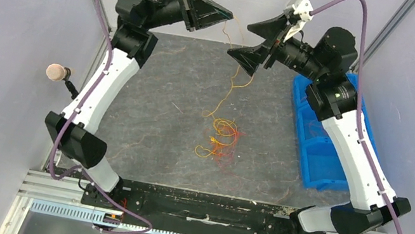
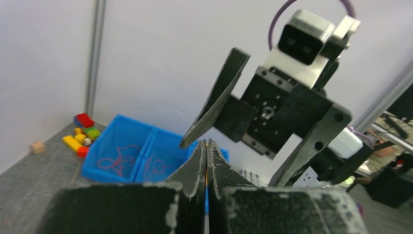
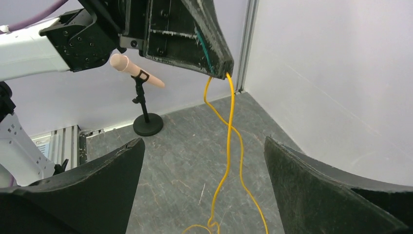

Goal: Untangle the cables

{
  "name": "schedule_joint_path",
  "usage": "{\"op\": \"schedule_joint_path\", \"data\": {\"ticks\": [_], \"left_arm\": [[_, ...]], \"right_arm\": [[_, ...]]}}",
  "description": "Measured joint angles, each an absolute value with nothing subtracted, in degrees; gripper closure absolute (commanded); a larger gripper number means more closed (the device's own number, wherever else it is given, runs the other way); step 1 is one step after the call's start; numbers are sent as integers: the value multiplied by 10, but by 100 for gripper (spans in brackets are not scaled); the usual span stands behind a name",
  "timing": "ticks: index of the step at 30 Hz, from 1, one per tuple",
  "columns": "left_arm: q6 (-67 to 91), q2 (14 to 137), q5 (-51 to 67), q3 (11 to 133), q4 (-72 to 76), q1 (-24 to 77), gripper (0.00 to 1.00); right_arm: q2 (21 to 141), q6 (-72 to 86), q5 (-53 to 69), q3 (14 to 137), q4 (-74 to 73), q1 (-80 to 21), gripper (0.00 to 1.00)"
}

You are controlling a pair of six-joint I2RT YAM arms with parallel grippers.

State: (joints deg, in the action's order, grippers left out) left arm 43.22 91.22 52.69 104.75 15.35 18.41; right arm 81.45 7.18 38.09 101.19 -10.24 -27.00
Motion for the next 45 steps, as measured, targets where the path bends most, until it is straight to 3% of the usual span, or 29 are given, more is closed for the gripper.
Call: {"op": "schedule_joint_path", "data": {"ticks": [6, 9, 10, 13, 15, 16, 17, 19, 20, 34, 45], "left_arm": [[496, 959, 541, 1068, 211, 208, 98], [521, 974, 546, 1078, 225, 221, 98], [529, 978, 547, 1081, 229, 226, 98], [556, 986, 548, 1094, 244, 237, 98], [571, 994, 548, 1112, 255, 240, 94], [576, 998, 548, 1122, 259, 240, 82], [578, 1000, 547, 1129, 262, 239, 62], [581, 1001, 545, 1134, 272, 233, 31], [583, 1001, 544, 1136, 276, 229, 27], [508, 1006, 494, 1117, 204, 159, 23], [446, 1043, 526, 1073, 169, 184, 19]], "right_arm": [[824, 99, 380, 955, -58, -274, 22], [845, 113, 376, 954, -23, -284, 38], [853, 119, 375, 954, -11, -288, 48], [868, 124, 370, 954, 10, -295, 98], [869, 125, 364, 954, 12, -296, 100], [868, 127, 359, 954, 13, -295, 100], [863, 129, 355, 953, 14, -292, 100], [850, 133, 345, 953, 12, -282, 100], [842, 136, 339, 953, 9, -273, 100], [620, 83, 210, 959, -102, -84, 100], [575, 81, 153, 988, -115, 55, 100]]}}
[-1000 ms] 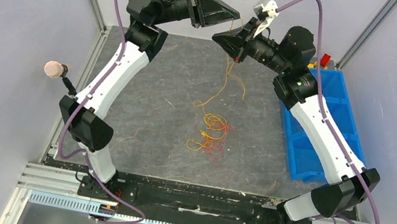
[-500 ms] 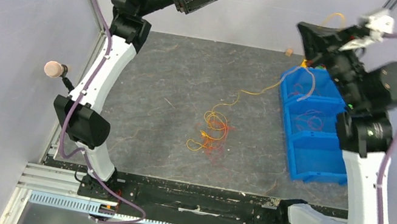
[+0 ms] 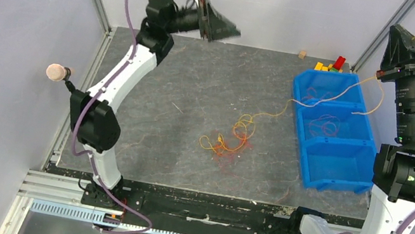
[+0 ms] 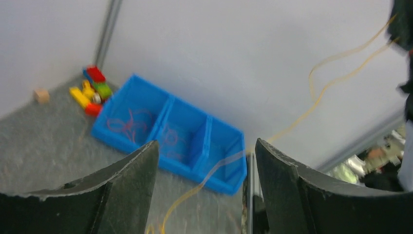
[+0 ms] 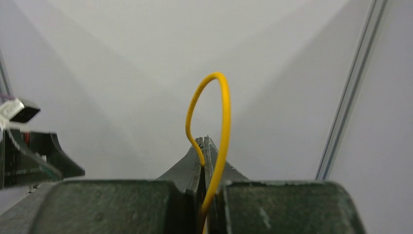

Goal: Untangle the cables

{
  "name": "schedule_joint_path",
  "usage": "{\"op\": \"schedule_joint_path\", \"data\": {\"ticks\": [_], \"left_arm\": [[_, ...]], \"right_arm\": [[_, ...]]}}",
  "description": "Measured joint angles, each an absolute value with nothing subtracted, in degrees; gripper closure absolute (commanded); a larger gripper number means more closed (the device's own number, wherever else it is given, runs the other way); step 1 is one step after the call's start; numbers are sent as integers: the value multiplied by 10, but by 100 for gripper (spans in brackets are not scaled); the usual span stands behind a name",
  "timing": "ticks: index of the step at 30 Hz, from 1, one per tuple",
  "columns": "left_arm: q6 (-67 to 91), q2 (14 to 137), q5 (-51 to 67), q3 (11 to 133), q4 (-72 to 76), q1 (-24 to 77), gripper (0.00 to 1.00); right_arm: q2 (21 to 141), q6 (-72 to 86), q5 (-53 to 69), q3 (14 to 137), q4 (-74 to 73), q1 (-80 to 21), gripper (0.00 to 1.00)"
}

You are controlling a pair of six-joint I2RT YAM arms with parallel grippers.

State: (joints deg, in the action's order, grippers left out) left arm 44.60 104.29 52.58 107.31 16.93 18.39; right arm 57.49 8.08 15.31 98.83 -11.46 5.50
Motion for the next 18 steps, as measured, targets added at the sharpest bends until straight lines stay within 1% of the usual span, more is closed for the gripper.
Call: {"op": "schedule_joint_path", "data": {"ticks": [2, 4, 6, 9, 11, 13, 18], "left_arm": [[394, 1026, 552, 1006, 148, 195, 19], [301, 1016, 562, 951, 67, 208, 19], [163, 1016, 540, 919, -53, 232, 19], [29, 1014, 479, 838, -126, 289, 18], [-10, 1028, 451, 798, -151, 324, 18], [-21, 1059, 436, 787, -154, 349, 18], [0, 1143, 407, 785, -95, 365, 18]], "right_arm": [[580, 89, 151, 993, -109, 68, 100], [583, 97, 152, 991, -107, 76, 100], [585, 103, 152, 980, -103, 81, 100], [585, 105, 152, 958, -105, 83, 100], [590, 105, 152, 955, -107, 84, 100], [598, 103, 150, 955, -109, 85, 100], [605, 88, 143, 961, -120, 85, 100]]}}
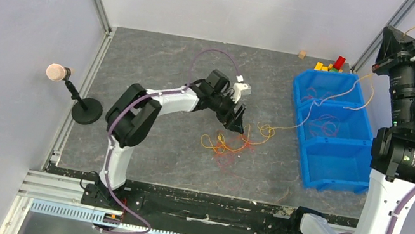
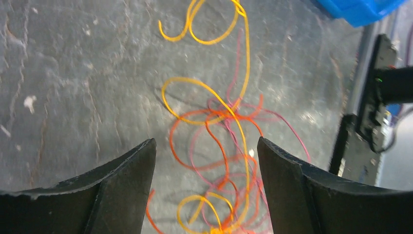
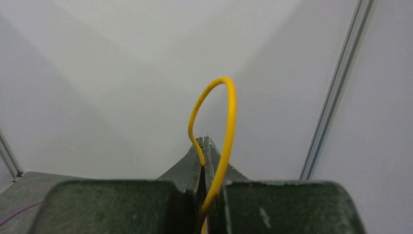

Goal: Untangle the cables

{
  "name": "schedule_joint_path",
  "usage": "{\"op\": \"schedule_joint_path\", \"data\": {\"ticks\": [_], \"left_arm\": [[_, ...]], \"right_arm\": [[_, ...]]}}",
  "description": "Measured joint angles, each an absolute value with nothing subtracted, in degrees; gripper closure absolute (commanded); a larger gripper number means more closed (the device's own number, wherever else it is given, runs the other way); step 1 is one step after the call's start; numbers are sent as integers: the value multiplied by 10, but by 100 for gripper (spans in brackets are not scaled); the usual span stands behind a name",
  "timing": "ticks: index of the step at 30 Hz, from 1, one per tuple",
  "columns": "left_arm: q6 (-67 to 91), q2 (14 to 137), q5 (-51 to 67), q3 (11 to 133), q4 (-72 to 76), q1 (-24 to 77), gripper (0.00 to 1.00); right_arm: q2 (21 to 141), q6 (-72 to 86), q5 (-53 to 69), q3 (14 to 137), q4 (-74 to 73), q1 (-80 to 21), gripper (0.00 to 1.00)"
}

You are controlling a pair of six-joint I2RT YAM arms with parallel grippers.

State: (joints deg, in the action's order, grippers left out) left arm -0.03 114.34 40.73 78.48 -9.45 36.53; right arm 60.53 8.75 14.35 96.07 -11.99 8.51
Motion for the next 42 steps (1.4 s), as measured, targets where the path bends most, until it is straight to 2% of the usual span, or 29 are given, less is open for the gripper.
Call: {"op": "schedule_joint_path", "data": {"ticks": [6, 7, 9, 12, 13, 17, 21, 26, 31, 33, 35, 37, 40, 42], "left_arm": [[23, 1227, 359, 850, -5, 420, 17], [24, 1243, 354, 873, 2, 430, 21], [32, 1285, 344, 931, 13, 448, 36], [50, 1327, 344, 980, 17, 463, 69], [54, 1333, 346, 983, 12, 464, 76], [45, 1331, 342, 964, -44, 456, 87], [18, 1266, 343, 863, -79, 431, 98], [-15, 1192, 343, 770, -133, 383, 98], [-39, 1174, 343, 750, -149, 362, 98], [-40, 1174, 346, 750, -149, 356, 69], [-45, 1169, 371, 740, -141, 350, 48], [-44, 1154, 405, 715, -119, 342, 39], [-30, 1121, 424, 684, -63, 347, 33], [-16, 1114, 423, 688, -14, 367, 24]], "right_arm": [[589, 72, 138, 971, -122, 98, 100], [584, 72, 138, 970, -122, 100, 100], [576, 70, 138, 969, -121, 106, 100], [566, 67, 125, 966, -121, 116, 100], [564, 63, 116, 965, -122, 121, 100], [558, 37, 63, 968, -125, 140, 100], [559, -5, -17, 982, -132, 161, 100], [554, -33, -65, 981, -132, 173, 100], [548, -31, -46, 975, -143, 178, 100], [551, -27, -28, 976, -146, 178, 100], [554, -20, -2, 976, -148, 178, 100], [556, -8, 25, 975, -151, 178, 100], [556, 12, 57, 966, -153, 179, 100], [556, 22, 69, 961, -154, 180, 100]]}}
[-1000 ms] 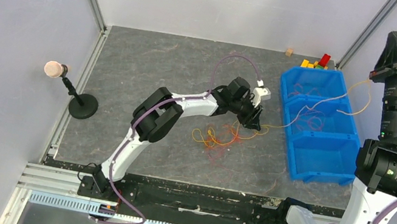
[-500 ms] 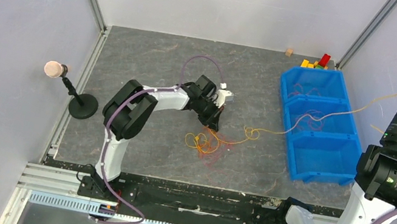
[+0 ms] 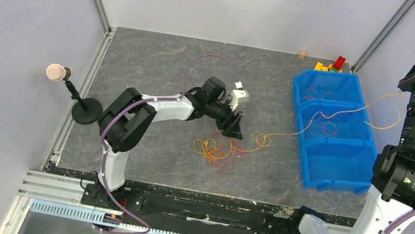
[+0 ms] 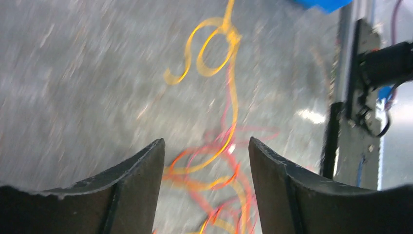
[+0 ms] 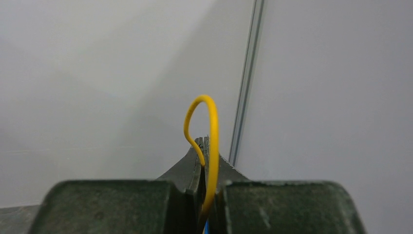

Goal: Untangle the cables

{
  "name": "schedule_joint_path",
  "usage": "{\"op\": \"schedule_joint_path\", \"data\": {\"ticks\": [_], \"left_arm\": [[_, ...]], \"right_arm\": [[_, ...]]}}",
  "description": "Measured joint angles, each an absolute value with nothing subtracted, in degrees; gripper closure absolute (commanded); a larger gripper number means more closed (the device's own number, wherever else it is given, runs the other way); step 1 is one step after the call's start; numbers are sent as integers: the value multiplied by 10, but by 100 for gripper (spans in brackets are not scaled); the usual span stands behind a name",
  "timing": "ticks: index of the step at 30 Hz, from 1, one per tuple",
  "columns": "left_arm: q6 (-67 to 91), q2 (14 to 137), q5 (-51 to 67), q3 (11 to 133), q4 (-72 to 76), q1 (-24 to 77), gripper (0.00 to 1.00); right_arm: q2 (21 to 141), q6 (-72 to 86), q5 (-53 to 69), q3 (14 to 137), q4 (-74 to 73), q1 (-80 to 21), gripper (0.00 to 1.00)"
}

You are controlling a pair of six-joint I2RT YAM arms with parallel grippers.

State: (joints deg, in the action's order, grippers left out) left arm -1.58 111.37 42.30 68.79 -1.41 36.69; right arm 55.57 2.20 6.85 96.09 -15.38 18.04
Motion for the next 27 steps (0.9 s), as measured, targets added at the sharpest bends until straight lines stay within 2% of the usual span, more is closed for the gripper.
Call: {"op": "schedule_joint_path", "data": {"ticks": [7, 11, 12, 14, 18, 20, 23, 27], "left_arm": [[57, 1177, 388, 754, 169, 475, 20], [107, 1256, 350, 772, 234, 497, 19], [117, 1272, 335, 773, 239, 499, 22], [130, 1286, 311, 773, 268, 500, 38], [127, 1272, 253, 750, 262, 500, 85], [111, 1236, 229, 702, 242, 496, 98], [77, 1169, 212, 634, 199, 483, 98], [38, 1111, 216, 580, 149, 441, 98]], "right_arm": [[559, 48, 91, 960, -155, 187, 100], [560, 58, 96, 960, -155, 189, 100], [561, 59, 96, 960, -155, 190, 100], [562, 59, 89, 960, -155, 190, 100], [568, 43, 47, 970, -155, 190, 100], [570, 19, 7, 974, -152, 190, 100], [572, -24, -63, 977, -147, 190, 100], [552, -54, -70, 944, -145, 190, 100]]}}
